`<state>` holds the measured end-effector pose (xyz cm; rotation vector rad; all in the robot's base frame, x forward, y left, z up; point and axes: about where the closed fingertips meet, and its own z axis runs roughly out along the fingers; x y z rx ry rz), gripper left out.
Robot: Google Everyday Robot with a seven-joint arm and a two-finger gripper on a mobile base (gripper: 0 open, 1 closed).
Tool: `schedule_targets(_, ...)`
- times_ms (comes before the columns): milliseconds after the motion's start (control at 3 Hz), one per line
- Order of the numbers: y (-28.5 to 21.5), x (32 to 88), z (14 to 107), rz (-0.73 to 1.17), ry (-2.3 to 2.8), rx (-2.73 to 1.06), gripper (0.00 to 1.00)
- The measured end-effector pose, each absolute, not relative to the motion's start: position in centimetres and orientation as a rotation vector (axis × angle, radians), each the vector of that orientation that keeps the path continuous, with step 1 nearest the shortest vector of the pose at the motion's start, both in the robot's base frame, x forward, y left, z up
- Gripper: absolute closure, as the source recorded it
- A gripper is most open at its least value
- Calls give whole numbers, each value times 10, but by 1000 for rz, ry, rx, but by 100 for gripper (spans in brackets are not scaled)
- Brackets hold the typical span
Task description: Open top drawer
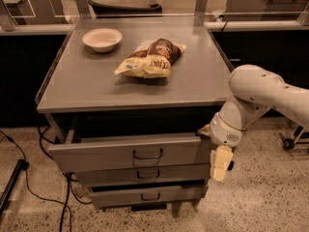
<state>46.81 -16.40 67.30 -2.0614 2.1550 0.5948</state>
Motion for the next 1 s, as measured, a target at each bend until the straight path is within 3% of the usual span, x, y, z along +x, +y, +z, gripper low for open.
schedule_targets(667,-177,396,700,999,2230,-2087,0)
schedule_targets(1000,-177,396,700,999,2230,-2087,0)
